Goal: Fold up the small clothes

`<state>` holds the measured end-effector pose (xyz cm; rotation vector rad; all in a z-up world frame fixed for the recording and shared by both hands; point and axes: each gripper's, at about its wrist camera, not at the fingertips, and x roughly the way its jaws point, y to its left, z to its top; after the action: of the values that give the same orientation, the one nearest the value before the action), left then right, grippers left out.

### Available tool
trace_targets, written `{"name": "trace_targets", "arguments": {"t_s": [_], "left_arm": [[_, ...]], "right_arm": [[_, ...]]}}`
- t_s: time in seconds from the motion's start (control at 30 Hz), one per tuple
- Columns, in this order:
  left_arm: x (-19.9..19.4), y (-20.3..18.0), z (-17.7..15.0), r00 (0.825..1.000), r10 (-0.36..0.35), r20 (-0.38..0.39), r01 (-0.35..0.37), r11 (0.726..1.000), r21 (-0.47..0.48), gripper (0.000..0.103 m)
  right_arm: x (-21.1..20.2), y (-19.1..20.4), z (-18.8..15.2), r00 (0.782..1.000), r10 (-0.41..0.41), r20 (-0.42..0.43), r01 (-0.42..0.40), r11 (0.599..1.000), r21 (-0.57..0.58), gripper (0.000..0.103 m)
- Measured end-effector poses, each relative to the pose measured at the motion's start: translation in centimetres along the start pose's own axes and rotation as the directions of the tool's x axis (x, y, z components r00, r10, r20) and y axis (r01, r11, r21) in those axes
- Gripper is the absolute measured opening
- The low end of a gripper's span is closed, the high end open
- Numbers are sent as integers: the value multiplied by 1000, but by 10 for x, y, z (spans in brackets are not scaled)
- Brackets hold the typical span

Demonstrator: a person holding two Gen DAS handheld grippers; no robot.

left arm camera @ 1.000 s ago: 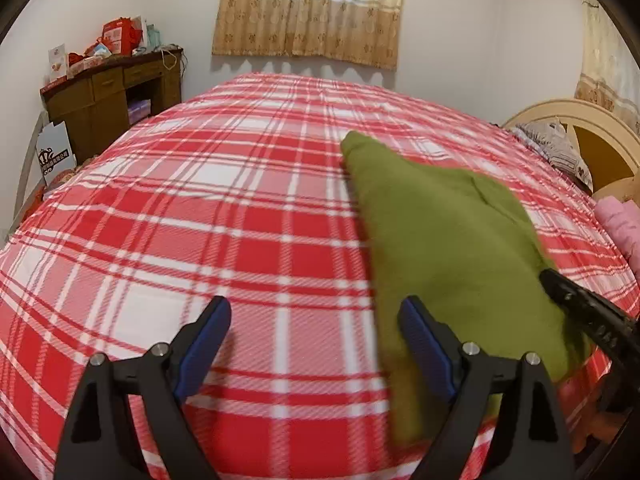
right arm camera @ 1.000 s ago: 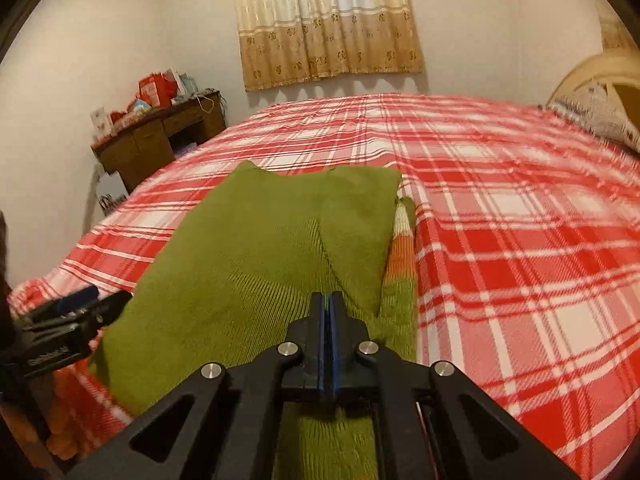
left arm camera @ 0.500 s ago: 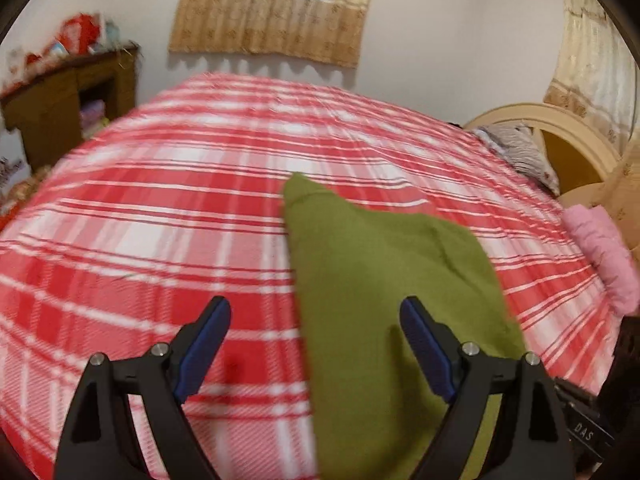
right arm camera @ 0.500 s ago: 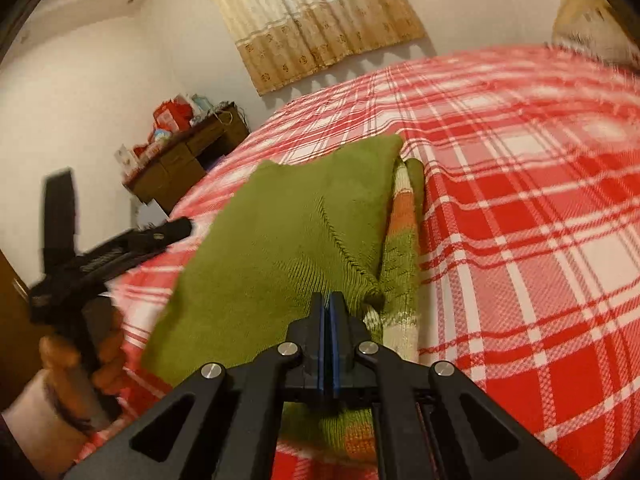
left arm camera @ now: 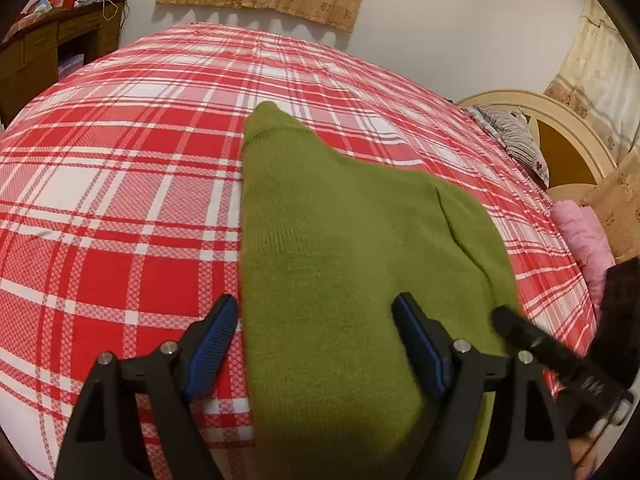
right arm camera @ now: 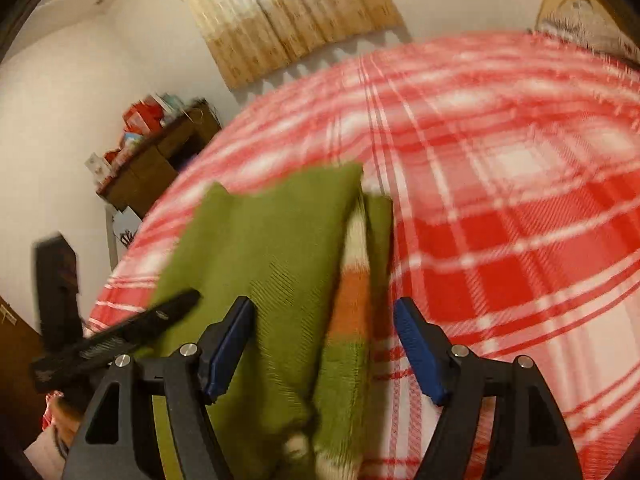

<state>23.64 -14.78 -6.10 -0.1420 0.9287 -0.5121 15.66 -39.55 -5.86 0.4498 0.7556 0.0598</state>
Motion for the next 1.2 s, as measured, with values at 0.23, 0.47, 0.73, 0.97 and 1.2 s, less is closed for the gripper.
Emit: {"name": "trace_targets", "arguments": {"t_s": [0.23, 0.47, 0.73, 0.97, 1.2], "left_arm": [[1, -9, 1, 999, 37, 16, -37, 998, 40, 83], [0, -5, 0, 999, 26, 25, -27, 999, 38, 80], [2, -4, 1, 1000, 4, 24, -5, 999, 35, 77], [1, -15, 1, 998, 40, 41, -44, 996, 83, 69], [-4, -25, -2, 992, 96, 77, -106, 986, 131, 55]], "right_arm": [[7, -5, 1, 993, 105, -47, -105, 994, -4, 71], [2, 4, -6, 993, 110, -28, -112, 992, -51, 54], [11, -8, -2, 985, 161, -58, -160, 987, 16, 60], [11, 1, -3, 992, 117, -55, -118, 993, -27, 52], [3, 20, -7, 998, 54, -14, -55, 992, -110, 40]]}}
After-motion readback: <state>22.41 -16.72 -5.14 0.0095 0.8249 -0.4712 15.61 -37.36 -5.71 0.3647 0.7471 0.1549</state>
